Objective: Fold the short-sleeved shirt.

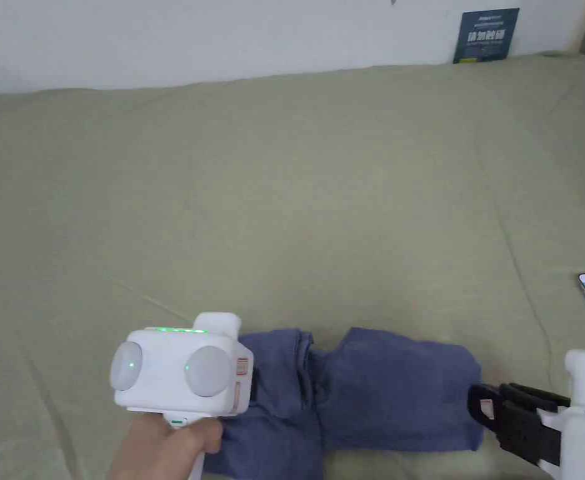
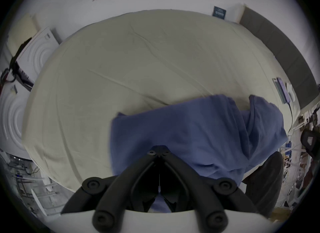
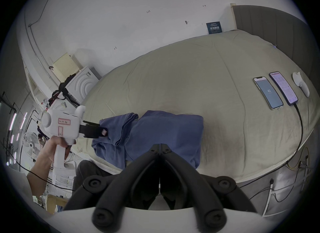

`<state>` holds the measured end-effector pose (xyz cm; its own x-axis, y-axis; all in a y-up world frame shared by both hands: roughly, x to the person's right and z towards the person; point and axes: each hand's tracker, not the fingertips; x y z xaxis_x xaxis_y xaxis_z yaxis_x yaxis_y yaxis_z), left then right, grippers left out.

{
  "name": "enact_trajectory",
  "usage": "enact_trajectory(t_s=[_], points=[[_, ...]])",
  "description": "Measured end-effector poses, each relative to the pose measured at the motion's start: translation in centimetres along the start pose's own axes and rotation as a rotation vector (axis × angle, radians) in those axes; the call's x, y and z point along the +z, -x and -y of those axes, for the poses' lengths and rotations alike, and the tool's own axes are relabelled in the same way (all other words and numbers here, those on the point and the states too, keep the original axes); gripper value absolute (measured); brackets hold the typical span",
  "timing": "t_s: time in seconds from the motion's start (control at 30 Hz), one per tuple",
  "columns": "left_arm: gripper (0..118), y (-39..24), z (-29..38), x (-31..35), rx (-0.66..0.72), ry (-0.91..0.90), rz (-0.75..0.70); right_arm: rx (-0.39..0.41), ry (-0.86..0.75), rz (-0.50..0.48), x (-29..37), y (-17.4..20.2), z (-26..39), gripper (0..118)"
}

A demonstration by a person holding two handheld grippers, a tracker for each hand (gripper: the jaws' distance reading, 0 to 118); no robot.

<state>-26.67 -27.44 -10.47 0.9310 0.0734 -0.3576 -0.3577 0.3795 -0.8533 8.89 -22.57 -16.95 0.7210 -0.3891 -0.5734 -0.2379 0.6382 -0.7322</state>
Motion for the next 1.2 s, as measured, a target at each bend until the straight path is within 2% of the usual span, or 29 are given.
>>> enact_trajectory(t_s=[0.13,0.23,0.3,0.4,0.57,0.73,0.87,0.9,0.93,0.97,1.03,1.07,1.1,1.13,1.2], points=[[0,-5.0,-0.3,-2.2,-0.018,0.013,0.112,-0.026,-0.006,0.022,0.6,-0.7,0.3,0],[0,-6.7,0.0,-2.6,-0.038,-0.024,0.075,-0.045,-0.005,0.035,0.8,-1.1,0.6,0],[0,-5.9,-0.1,-2.7,0.002,-0.016,0.092,-0.056,-0.001,0.042,0.8,-1.2,0.7,0],[0,-2.9,0.1,-1.3,0.074,-0.012,0.212,-0.052,0.022,0.058,0.3,-0.9,0.7,0],[0,6.5,-0.1,3.3,0.172,-0.109,0.381,-0.029,0.033,0.049,-1.0,0.4,-0.2,0],[0,17.3,2.1,3.7,0.313,-0.118,0.399,0.021,0.052,0.022,-3.1,3.0,-1.1,0],[3,20.4,3.6,2.3,0.34,-0.11,0.447,0.027,0.074,0.006,-5.1,4.5,-1.5,0],[36,20.6,3.5,2.0,0.334,-0.1,0.477,0.026,0.079,0.004,-5.5,4.9,-1.5,0],[92,20.9,3.4,1.6,0.339,-0.084,0.522,0.028,0.089,-0.001,-5.8,5.1,-1.5,0],[118,20.6,3.0,1.0,0.326,-0.055,0.581,0.032,0.096,-0.004,-6.0,5.4,-1.5,0],[117,20.4,3.6,1.4,0.297,-0.055,0.709,0.043,0.111,0.0,-6.4,5.9,-1.4,0],[117,20.3,3.9,1.3,0.338,-0.011,0.717,0.048,0.119,0.005,-6.6,6.1,-1.3,0],[117,22.6,3.1,-2.5,0.359,0.018,0.739,0.051,0.123,0.007,-6.7,6.2,-1.3,0],[117,22.9,3.1,-3.4,0.378,0.029,0.746,0.051,0.127,0.011,-6.7,6.3,-1.2,0],[117,23.7,3.2,-4.4,0.356,-0.008,0.792,0.048,0.134,0.021,-6.7,6.2,-1.2,0]])
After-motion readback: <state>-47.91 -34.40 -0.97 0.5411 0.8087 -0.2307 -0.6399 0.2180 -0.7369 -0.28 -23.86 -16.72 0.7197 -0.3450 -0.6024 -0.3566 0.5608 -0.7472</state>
